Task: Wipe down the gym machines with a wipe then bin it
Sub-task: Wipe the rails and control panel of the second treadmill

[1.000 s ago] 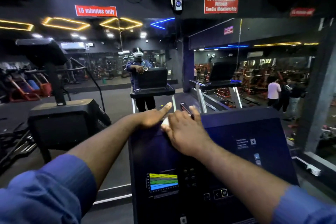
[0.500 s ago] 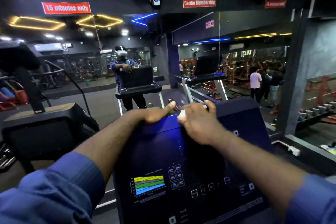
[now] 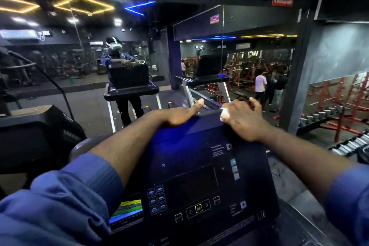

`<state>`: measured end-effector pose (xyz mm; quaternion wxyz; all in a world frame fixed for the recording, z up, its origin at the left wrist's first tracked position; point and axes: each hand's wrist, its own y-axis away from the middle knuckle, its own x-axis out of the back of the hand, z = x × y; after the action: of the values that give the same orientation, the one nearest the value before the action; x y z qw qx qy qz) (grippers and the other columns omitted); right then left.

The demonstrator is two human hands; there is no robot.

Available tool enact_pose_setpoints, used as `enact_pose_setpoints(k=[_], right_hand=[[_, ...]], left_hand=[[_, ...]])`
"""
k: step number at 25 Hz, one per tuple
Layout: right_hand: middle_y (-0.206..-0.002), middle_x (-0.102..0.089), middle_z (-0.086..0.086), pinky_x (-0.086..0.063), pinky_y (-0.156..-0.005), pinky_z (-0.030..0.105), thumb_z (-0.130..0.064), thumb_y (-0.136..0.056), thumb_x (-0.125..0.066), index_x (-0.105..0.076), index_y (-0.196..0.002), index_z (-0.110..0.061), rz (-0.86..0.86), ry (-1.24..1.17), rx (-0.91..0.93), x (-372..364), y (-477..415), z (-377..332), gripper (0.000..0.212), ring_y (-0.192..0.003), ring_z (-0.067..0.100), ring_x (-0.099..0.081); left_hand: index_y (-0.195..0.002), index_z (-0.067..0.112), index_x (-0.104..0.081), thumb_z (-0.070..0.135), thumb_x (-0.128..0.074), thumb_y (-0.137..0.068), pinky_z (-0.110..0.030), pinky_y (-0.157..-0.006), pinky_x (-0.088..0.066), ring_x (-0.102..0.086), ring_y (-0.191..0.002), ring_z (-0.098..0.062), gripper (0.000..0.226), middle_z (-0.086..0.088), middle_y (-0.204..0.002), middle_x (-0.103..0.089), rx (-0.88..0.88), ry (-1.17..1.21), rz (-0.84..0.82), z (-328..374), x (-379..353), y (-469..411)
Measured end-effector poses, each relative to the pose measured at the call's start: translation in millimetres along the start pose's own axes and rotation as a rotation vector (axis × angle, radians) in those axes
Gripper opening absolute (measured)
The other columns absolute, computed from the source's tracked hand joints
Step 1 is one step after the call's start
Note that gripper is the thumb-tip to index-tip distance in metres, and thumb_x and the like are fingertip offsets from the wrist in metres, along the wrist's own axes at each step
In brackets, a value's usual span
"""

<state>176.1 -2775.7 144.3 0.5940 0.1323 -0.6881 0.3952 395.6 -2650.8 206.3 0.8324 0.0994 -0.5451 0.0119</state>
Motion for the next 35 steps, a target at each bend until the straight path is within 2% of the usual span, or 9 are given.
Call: enact_pose_setpoints(k=[5, 7, 9, 11, 13, 18, 22, 30, 35], right_hand=[[-0.150, -0.042, -0.001, -0.001, -0.125, 0.051, -0.060, -0.095, -0.007, -0.039, -0.149, -0.026, 0.091, -0.091, -0.006, -10.9, 6.1, -19.8, 0.072, -0.147, 0.015, -0.028], [-0.148, -0.044, 0.004, 0.000, -0.127, 0.051, -0.052, -0.104, -0.015, -0.041, -0.148, -0.017, 0.127, -0.117, 0.051, -13.3, 9.2, -45.7, 0.061, -0.147, 0.018, -0.029], [-0.145, -0.044, 0.005, 0.001, -0.128, 0.050, -0.049, -0.108, -0.021, -0.042, -0.146, -0.015, 0.166, -0.102, 0.061, -15.8, 8.2, -52.7, 0.056, -0.147, 0.020, -0.029], [-0.152, -0.040, 0.003, 0.005, -0.128, 0.048, -0.053, -0.107, -0.017, -0.038, -0.152, -0.016, 0.177, -0.083, 0.048, -19.2, 6.0, -34.1, 0.062, -0.150, 0.018, -0.025], [-0.160, -0.035, 0.002, 0.006, -0.128, 0.049, -0.054, -0.104, -0.011, -0.032, -0.156, -0.019, 0.174, -0.089, -0.033, -28.2, 5.3, 1.8, 0.066, -0.154, 0.016, -0.020], [-0.173, 0.012, -0.003, 0.012, -0.127, 0.046, -0.054, -0.106, -0.012, 0.011, -0.165, -0.022, 0.152, -0.257, -0.147, -43.3, 17.9, 35.1, 0.070, -0.158, 0.011, 0.015], [-0.164, 0.038, -0.011, 0.014, -0.126, 0.046, -0.055, -0.106, -0.009, 0.027, -0.159, -0.023, 0.125, -0.291, -0.105, -72.6, 68.2, 34.6, 0.072, -0.152, 0.008, 0.032], [-0.166, 0.035, -0.004, 0.007, -0.128, 0.050, -0.045, -0.112, -0.021, 0.022, -0.161, -0.022, 0.122, -0.240, 0.005, -68.4, 69.8, 40.7, 0.069, -0.154, 0.012, 0.029], [-0.167, 0.033, -0.007, 0.006, -0.128, 0.054, -0.048, -0.111, -0.020, 0.023, -0.161, -0.024, 0.094, -0.228, 0.023, -70.2, 62.0, 55.8, 0.070, -0.154, 0.009, 0.028]], left_hand=[[-0.164, 0.025, -0.030, 0.091, 0.003, -0.076, -0.044, -0.130, -0.007, -0.021, -0.158, -0.028, 0.115, -0.014, -0.167, -0.033, -0.118, 0.032, -0.043, 27.7, -9.3, -38.5], [-0.148, 0.002, -0.053, 0.083, 0.000, -0.093, -0.030, -0.112, -0.032, -0.055, -0.129, -0.025, 0.111, -0.025, -0.129, -0.063, -0.150, 0.190, -0.026, 45.1, -12.7, -51.7], [-0.131, -0.017, -0.056, 0.075, -0.003, -0.100, -0.045, -0.097, -0.047, -0.067, -0.084, -0.024, 0.111, -0.032, -0.090, -0.068, -0.151, 0.364, 0.004, 59.2, -11.4, -62.7], [-0.106, -0.007, -0.073, 0.088, -0.006, -0.091, -0.044, -0.090, -0.052, -0.069, -0.073, -0.022, 0.118, -0.018, -0.077, -0.074, -0.162, 0.443, -0.014, 73.3, -10.7, -71.3], [-0.083, 0.009, -0.077, 0.091, -0.004, -0.089, -0.040, -0.094, -0.048, -0.069, -0.085, -0.023, 0.110, -0.010, -0.085, -0.076, -0.189, 0.336, 0.036, 83.5, -19.1, -88.7], [-0.154, 0.029, -0.050, 0.101, 0.002, -0.075, -0.053, -0.126, -0.025, -0.045, -0.146, -0.025, 0.120, -0.005, -0.156, -0.053, -0.206, -0.018, 0.004, 95.4, -35.3, -100.7], [-0.143, 0.020, -0.053, 0.102, -0.004, -0.073, -0.055, -0.115, -0.039, -0.055, -0.133, -0.031, 0.118, -0.012, -0.150, -0.055, -0.119, -0.236, 0.117, 94.4, -38.2, -90.1], [-0.136, 0.023, -0.047, 0.079, -0.021, -0.099, -0.054, -0.097, -0.050, -0.061, -0.118, -0.033, 0.073, -0.013, -0.137, -0.062, -0.124, -0.440, 0.247, 94.3, -43.2, -81.5], [-0.142, 0.025, -0.043, 0.081, -0.028, -0.096, -0.058, -0.100, -0.050, -0.061, -0.117, -0.033, 0.074, -0.013, -0.139, -0.060, -0.092, -0.493, 0.202, 95.8, -41.8, -85.2]])
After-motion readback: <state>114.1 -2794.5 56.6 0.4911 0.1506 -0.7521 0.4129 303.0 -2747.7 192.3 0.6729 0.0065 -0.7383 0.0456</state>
